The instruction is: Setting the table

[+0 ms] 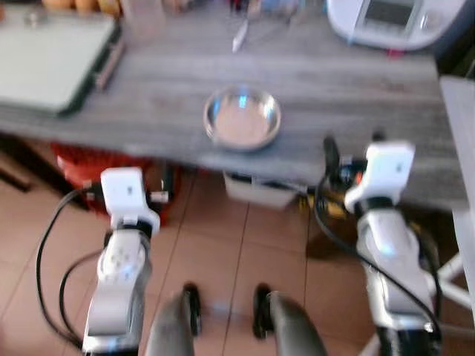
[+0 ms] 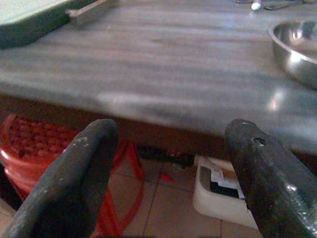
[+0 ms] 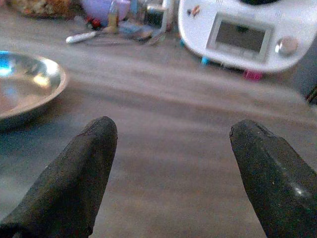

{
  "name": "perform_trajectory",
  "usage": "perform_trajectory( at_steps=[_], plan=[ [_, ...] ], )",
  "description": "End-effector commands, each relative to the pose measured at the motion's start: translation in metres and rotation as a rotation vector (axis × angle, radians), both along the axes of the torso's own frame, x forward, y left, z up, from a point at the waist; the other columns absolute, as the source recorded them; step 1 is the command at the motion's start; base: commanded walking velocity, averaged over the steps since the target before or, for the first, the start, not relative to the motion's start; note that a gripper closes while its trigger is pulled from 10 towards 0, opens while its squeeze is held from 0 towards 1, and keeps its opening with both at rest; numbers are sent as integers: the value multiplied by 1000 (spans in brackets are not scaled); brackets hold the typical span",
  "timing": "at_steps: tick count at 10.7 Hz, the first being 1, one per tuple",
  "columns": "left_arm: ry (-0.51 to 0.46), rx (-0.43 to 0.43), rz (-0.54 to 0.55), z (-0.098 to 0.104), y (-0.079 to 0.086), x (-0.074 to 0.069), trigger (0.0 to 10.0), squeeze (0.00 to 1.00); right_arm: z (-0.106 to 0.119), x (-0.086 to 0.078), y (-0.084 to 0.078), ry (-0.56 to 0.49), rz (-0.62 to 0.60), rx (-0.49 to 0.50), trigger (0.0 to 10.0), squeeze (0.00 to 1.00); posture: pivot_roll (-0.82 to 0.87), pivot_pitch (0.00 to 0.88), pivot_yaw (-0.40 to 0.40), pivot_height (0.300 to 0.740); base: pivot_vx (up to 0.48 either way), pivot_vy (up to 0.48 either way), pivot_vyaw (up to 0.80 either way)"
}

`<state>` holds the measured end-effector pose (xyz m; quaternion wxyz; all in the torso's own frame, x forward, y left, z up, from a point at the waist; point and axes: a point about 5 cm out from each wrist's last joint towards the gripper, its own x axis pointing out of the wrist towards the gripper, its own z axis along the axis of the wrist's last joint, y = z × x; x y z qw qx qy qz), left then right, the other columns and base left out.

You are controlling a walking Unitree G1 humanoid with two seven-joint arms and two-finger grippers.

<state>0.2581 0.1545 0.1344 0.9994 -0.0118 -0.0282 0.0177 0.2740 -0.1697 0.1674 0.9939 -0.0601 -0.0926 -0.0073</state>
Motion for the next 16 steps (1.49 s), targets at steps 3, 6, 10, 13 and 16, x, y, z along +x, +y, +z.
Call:
perform_trajectory(
  at_steps=[3, 6, 10, 13, 16],
  plan=[
    [23, 10, 20, -5, 4, -3, 10000, 0, 4, -2, -2, 3, -28, 17, 10000, 0, -30, 216, -6, 740, -328, 0, 0],
    [23, 11, 18, -5, 3, -3, 10000, 0, -1, 3, -3, 48, -77, -70, 10000, 0, -31, 213, -6, 740, -330, 0, 0],
    [13, 17, 5, -4, 2, 0, 10000, 0, -9, 7, -1, 85, -98, -2, 10000, 1000, -34, 204, -5, 740, -318, 0, 0],
    [-24, 1, -36, 2, -2, 1, 10000, 0, -2, 4, 6, 56, -13, 20, 10000, 0, -31, 203, -3, 740, 0, 0, 0],
    [-40, -44, -111, 5, -9, 0, 10000, 0, 7, 10, 3, 29, -23, 20, 10000, 0, -33, 205, -4, 740, 0, 0, -800]
  ],
)
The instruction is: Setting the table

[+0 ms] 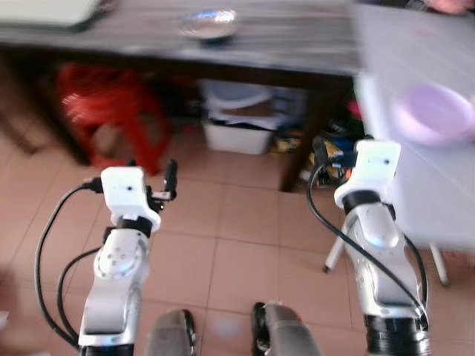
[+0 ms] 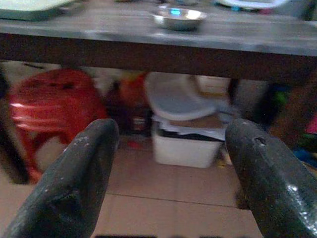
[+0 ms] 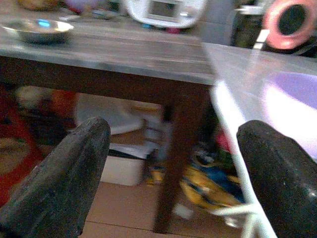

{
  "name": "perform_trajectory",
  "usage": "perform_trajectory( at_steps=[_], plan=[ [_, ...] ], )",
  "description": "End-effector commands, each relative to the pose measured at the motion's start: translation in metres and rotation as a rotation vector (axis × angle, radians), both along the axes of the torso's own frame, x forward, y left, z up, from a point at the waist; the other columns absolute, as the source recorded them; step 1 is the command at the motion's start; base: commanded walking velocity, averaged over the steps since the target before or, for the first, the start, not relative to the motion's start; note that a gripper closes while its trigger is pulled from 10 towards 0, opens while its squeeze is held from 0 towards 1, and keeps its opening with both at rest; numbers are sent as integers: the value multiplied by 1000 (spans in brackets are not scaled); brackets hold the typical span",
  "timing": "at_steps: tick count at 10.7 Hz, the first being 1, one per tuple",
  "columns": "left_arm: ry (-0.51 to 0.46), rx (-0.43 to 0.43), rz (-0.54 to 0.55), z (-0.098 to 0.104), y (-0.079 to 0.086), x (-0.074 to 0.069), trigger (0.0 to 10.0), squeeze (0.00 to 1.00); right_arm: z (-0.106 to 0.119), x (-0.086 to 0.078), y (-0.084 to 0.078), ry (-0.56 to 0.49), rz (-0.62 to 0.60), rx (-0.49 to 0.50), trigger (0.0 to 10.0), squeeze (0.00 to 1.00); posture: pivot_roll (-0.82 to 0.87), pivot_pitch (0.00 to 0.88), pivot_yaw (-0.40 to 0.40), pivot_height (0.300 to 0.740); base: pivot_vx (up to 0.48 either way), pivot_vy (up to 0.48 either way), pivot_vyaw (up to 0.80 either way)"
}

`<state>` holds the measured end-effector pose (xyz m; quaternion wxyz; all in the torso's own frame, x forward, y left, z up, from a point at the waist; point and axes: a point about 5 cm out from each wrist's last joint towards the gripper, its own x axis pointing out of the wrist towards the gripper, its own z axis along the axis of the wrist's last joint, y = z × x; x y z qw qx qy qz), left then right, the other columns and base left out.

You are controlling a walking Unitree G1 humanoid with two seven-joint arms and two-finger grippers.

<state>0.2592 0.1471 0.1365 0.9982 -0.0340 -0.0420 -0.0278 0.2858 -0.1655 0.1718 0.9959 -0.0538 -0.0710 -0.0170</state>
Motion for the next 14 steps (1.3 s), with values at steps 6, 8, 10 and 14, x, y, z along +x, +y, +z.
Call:
perform_trajectory(
  at_steps=[6, 8, 10, 14],
  plan=[
    [-50, -10, -15, 12, 4, 5, 10000, 0, 21, 4, 4, -97, 41, -47, 10000, 0, -33, 203, -13, 740, 0, -104, -267],
    [-43, -19, -32, 10, -1, 1, 10000, 0, 21, 4, 5, -109, 52, -51, 10000, 0, -35, 205, -9, 740, 0, -366, 0],
    [-40, -25, -38, 10, -3, 1, 10000, 0, 22, 4, 8, -109, 66, -38, 10000, 0, -34, 217, -11, 740, 0, -403, 0],
    [-41, -21, -27, 11, 0, 2, 10000, 0, 31, 7, 12, -155, 96, -69, 10000, 0, -30, 220, -9, 740, 0, -401, -400]
  ],
)
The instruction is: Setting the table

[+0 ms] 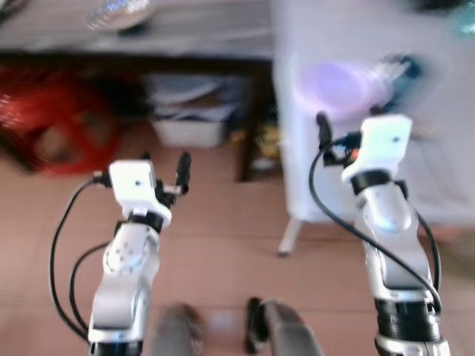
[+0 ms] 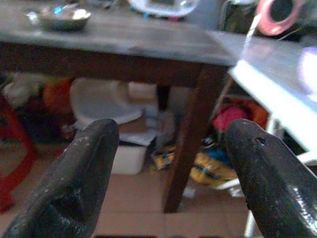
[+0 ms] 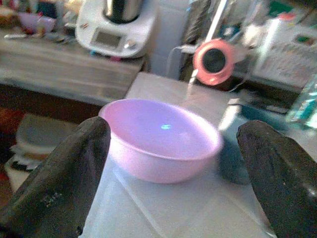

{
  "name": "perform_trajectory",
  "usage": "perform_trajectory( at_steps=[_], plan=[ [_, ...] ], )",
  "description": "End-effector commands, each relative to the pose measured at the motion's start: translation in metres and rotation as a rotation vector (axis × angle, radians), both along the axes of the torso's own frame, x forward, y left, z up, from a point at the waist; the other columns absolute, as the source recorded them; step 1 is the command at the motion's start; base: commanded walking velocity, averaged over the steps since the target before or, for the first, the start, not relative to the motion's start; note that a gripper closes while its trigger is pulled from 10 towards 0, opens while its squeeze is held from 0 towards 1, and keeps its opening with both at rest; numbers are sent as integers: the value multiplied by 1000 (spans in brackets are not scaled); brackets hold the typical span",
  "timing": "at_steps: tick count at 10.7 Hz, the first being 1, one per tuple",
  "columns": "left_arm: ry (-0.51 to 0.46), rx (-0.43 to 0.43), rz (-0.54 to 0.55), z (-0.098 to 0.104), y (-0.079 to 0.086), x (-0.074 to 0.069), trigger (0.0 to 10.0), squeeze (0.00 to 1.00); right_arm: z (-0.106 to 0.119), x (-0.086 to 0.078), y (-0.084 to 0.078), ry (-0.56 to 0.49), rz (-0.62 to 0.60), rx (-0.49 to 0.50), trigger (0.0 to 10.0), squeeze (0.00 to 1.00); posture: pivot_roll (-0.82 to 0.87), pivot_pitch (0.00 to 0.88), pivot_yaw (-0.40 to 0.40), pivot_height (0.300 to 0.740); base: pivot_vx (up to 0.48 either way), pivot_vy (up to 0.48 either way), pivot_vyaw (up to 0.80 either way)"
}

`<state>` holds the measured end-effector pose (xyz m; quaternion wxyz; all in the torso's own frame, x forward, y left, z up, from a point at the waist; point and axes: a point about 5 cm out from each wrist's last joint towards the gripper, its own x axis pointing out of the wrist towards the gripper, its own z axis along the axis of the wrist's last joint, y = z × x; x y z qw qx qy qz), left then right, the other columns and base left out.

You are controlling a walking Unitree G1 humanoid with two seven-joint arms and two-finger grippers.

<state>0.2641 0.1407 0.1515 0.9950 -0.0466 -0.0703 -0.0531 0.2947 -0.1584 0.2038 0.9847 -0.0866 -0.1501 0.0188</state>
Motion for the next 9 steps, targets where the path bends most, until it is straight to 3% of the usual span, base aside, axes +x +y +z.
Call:
perform_trajectory(
  at_steps=[1, 2, 3, 4, 5, 7, 9],
  plan=[
    [17, 3, 21, -4, 6, -3, 10000, 0, 1, -1, 5, -9, 27, 9, 10000, 133, -30, 222, -8, 740, 0, -412, 0],
    [17, 3, 20, -4, 5, -3, 10000, 0, 3, 0, 5, -21, 35, 22, 10000, 1000, -30, 222, -7, 740, 0, -360, 0],
    [21, 6, 22, -4, 5, -4, 10000, 0, 7, 2, 3, -38, 30, 5, 10000, 1000, -29, 224, -6, 740, 0, -322, 0],
    [22, 6, 22, -4, 6, -4, 10000, 0, 7, 3, 3, -37, 26, 3, 10000, 816, -28, 225, -6, 740, 0, 0, 0],
    [19, 5, 22, -4, 6, -4, 10000, 0, 7, 4, 3, -35, 27, 1, 10000, 0, -28, 225, -6, 740, 277, 0, 0],
    [15, 9, 20, -3, 6, -4, 10000, 0, 7, 3, 7, -36, 47, -32, 10000, 0, -26, 227, -4, 740, 433, 0, 0],
    [14, 8, 14, -3, 5, -5, 10000, 0, 8, 2, 9, -48, 64, -45, 10000, 0, -28, 226, -4, 740, 480, 0, 763]
  ],
)
